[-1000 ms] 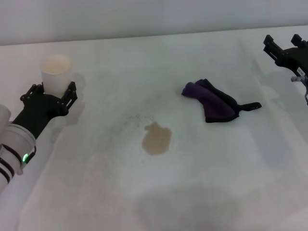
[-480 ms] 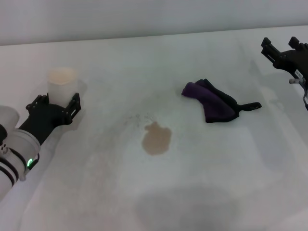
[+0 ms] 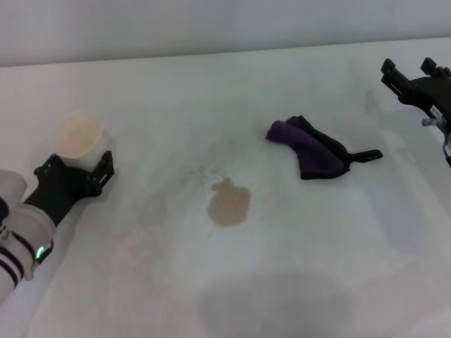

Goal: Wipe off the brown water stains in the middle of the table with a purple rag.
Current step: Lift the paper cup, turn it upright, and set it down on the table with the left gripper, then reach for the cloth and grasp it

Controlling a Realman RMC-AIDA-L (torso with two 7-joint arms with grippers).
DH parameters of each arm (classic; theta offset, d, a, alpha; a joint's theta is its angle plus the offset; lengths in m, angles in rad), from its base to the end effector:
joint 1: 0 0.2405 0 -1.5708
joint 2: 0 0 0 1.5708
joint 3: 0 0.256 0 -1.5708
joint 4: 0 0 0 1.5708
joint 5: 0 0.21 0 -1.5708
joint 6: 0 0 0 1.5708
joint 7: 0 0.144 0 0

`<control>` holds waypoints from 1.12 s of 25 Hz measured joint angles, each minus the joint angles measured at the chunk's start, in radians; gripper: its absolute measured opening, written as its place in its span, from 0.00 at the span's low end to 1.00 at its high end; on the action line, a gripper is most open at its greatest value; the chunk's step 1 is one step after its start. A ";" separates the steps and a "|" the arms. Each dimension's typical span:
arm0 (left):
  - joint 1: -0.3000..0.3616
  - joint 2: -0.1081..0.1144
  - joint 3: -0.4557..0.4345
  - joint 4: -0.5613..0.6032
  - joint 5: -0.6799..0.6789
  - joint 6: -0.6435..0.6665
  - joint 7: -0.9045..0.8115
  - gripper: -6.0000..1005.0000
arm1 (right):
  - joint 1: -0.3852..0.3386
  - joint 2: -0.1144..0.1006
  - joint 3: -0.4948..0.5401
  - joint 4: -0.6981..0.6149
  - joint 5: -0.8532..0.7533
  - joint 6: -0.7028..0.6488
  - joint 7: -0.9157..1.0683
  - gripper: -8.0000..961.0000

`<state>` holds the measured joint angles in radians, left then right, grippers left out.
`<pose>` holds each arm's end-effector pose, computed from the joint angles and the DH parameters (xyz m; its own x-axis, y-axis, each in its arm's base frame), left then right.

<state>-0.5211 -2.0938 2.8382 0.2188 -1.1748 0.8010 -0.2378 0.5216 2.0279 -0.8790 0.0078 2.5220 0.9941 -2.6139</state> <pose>-0.3206 0.3256 -0.0975 0.7048 0.3446 0.6201 0.7094 -0.3431 -0.6157 0.3679 0.3483 0.0064 0.5710 -0.1769 -0.8017 -0.8202 -0.0807 -0.5663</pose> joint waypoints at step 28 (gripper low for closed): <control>0.225 0.003 0.002 0.119 0.000 0.227 0.187 0.89 | 0.008 0.000 -0.001 0.010 -0.017 0.016 0.002 0.91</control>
<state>-0.2961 -2.0909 2.8402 0.3374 -1.1752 1.0279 -0.0506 0.5291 2.0279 -0.8803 0.0179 2.5048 1.0101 -2.6119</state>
